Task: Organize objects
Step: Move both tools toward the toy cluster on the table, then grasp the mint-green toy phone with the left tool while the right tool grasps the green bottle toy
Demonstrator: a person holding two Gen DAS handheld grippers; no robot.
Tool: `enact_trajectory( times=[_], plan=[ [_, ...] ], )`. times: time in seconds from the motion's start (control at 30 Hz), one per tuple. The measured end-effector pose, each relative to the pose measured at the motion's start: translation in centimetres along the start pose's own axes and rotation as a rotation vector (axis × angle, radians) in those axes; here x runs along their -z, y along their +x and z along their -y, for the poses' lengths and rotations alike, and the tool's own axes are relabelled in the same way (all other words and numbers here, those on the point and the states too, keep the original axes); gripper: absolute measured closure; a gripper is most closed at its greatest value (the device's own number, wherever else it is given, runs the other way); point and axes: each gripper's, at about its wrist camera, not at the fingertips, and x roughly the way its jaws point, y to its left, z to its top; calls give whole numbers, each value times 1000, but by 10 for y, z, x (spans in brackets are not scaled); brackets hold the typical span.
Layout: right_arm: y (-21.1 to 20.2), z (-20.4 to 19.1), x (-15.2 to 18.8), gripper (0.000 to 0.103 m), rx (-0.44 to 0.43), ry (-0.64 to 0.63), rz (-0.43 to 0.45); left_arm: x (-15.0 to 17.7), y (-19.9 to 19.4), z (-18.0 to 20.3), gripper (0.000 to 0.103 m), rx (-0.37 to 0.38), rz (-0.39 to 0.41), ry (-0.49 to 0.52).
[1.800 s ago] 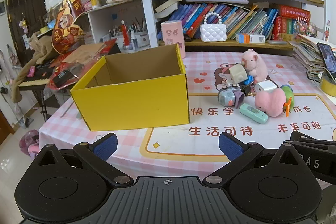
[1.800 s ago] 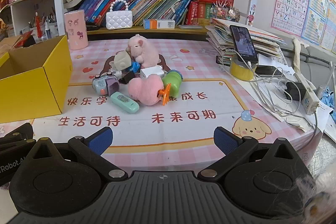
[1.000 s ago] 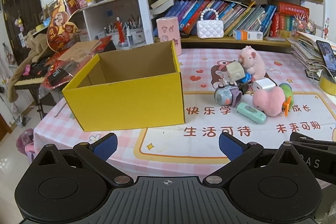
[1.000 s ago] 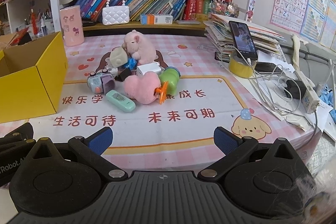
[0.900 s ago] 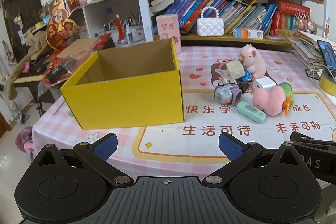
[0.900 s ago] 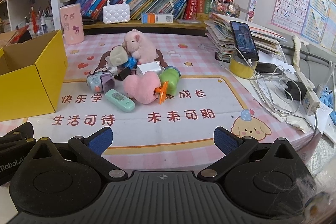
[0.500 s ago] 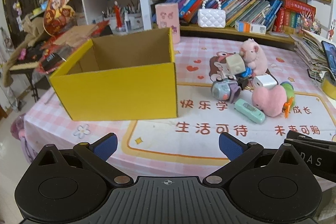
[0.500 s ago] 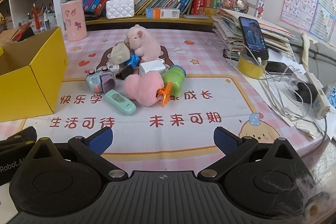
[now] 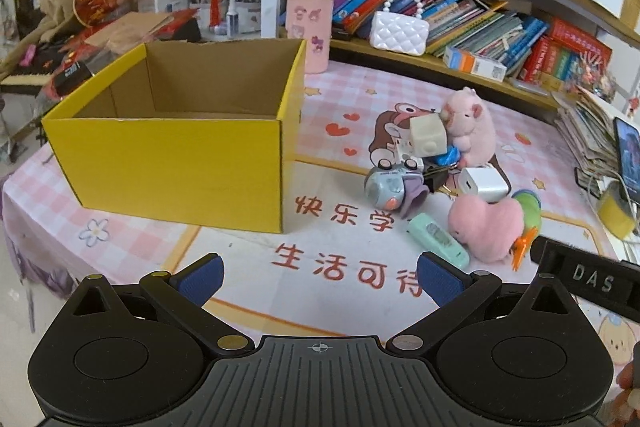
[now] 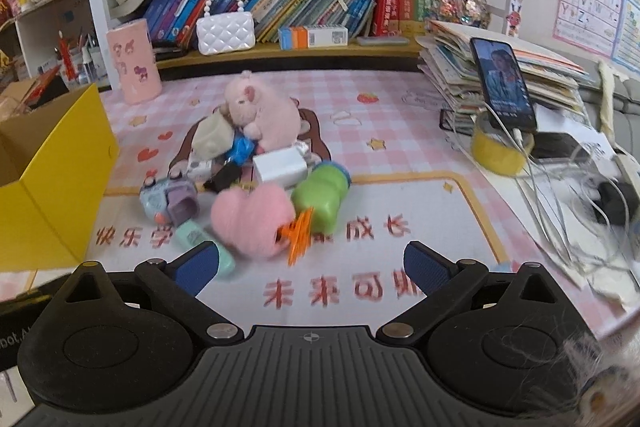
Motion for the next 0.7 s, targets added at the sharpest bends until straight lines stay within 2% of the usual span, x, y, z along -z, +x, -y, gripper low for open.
enact_trajectory(
  times=[0.2,0.37,0.47,0.57,0.7],
  plan=[
    [32,18,-23,16,-61,8,-23,-4,14,15,0,-22,-16,-55],
    [69,39,-45,35,-82,73,-68,-8,20,23,0,4,-10,-95],
    [97,49,-55,40,-86,90,-113,-12,26,35,1,1,-9,-62],
    [128,53,-63,42,-138,100,-199,-14,38,50,2,2,-53,-15],
    [147,52,-68,46,-221,79,-243,-13,59,73,11,4,-102,45]
  ],
)
